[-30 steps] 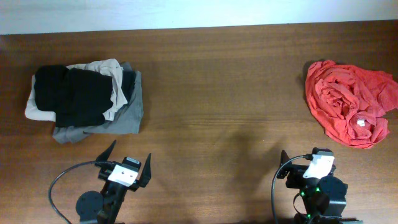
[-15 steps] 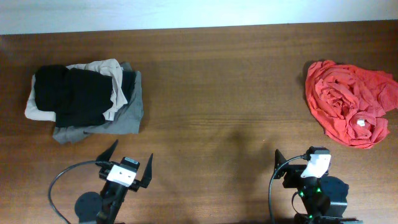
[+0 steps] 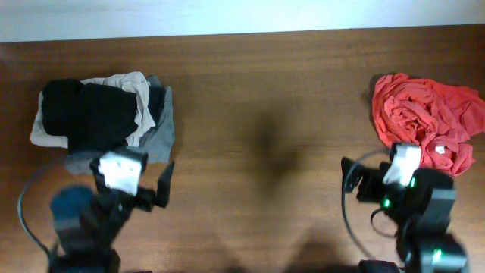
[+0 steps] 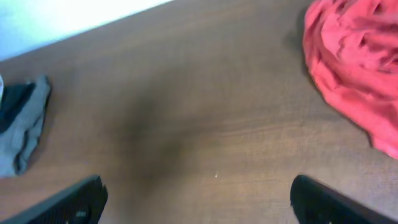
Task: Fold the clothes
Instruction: 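Move the right gripper over the crumpled orange t-shirt and lower it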
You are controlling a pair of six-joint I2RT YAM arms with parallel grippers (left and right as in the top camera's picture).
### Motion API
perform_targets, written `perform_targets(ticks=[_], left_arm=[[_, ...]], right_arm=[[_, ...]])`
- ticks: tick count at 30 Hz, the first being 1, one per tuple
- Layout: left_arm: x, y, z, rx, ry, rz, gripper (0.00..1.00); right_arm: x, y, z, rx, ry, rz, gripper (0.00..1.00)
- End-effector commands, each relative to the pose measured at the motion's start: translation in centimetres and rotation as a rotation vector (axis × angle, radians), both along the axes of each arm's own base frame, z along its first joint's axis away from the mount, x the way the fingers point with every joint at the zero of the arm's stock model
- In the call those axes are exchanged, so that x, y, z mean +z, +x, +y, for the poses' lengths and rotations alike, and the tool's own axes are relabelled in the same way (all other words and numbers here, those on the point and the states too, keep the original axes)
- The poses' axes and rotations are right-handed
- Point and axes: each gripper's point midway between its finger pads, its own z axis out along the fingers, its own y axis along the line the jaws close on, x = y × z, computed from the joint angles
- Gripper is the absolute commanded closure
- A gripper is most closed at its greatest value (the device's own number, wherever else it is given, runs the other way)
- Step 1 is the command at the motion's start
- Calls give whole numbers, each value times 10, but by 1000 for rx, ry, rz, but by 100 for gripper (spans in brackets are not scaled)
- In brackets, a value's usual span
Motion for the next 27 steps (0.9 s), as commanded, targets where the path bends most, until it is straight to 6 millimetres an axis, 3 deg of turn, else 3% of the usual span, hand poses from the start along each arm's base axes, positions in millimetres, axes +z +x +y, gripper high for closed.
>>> perform_targets(ticks=[1,4,7,9,18,22,27], left_arm=[[31,18,-5,-30,-42,79,1],[58,28,-16,-99,-88,139,1],[72,38,-24,-133,-140,155,1],[74,42,-28,-161,-156,156,1],[57,55,-19,-95,-164,223,1],[44,59,-18,-90,-172,274,1],[33,58,-18,-86,-179,329,1]], right_arm=[[34,23,14,76,73,28,1],[47,39,41,217,205,92,1],[37,55,38,214,219,159,1],[30,64,26,159,210,206,1],[1,74,-132,-526,47,430,2],[-20,78,-189,-693,84,447,6],[-64,90,-233,-773,175,473,17]])
